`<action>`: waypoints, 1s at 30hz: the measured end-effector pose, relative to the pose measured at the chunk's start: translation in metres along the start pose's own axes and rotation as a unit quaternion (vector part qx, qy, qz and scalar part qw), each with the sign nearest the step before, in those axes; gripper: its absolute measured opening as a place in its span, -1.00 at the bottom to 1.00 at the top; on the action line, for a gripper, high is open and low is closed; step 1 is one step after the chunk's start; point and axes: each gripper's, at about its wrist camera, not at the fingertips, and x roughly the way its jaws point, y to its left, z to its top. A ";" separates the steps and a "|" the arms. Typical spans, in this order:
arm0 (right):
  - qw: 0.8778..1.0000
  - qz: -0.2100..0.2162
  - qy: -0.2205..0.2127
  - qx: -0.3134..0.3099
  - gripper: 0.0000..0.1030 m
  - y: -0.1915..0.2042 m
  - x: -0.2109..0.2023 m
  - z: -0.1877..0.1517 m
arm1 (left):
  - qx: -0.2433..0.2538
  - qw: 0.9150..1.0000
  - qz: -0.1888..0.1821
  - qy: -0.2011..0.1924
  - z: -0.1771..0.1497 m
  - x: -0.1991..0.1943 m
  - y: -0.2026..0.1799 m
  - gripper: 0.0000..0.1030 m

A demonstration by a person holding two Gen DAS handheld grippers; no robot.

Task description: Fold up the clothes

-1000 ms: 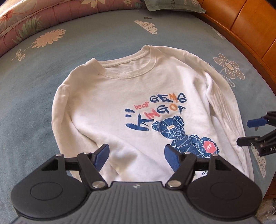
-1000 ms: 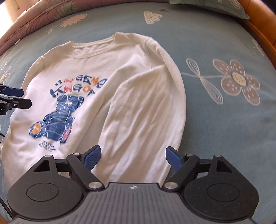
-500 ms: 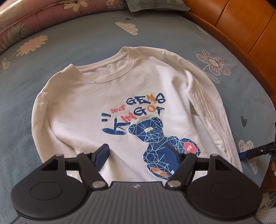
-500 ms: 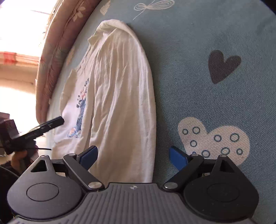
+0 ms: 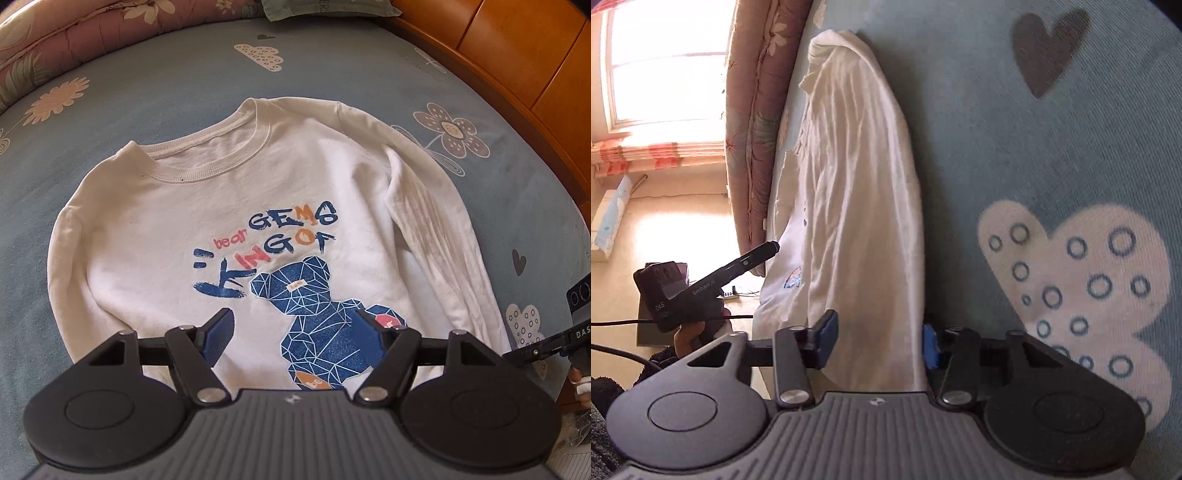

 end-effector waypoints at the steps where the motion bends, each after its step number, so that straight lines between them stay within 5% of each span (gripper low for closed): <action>1: 1.000 -0.001 0.001 0.008 -0.78 -0.004 0.003 0.002 | -0.001 1.000 -0.001 0.001 0.000 0.002 -0.001 0.38; 2: 1.000 0.006 0.002 0.008 -0.92 -0.006 0.007 0.003 | -0.001 1.000 -0.002 0.003 0.001 0.003 -0.003 0.38; 5: 1.000 0.024 0.007 0.002 -0.91 -0.006 0.015 0.005 | 0.002 1.000 -0.006 0.004 0.003 0.006 -0.007 0.38; 12: 0.998 -0.057 -0.002 -0.030 -0.86 0.032 0.007 0.001 | 0.014 1.000 -0.001 0.008 0.005 0.004 -0.007 0.38; 17: 0.989 -0.117 -0.020 -0.089 -0.86 0.065 -0.031 0.029 | 0.010 1.000 0.004 0.017 0.003 0.003 0.000 0.38; 23: 0.953 -0.250 -0.019 -0.171 -0.85 0.095 -0.073 0.094 | 0.005 1.000 0.003 0.021 0.000 0.005 0.003 0.38; 30: 0.889 -0.385 0.003 -0.249 -0.85 0.099 -0.106 0.167 | 0.002 1.000 0.004 0.026 0.000 0.008 0.009 0.38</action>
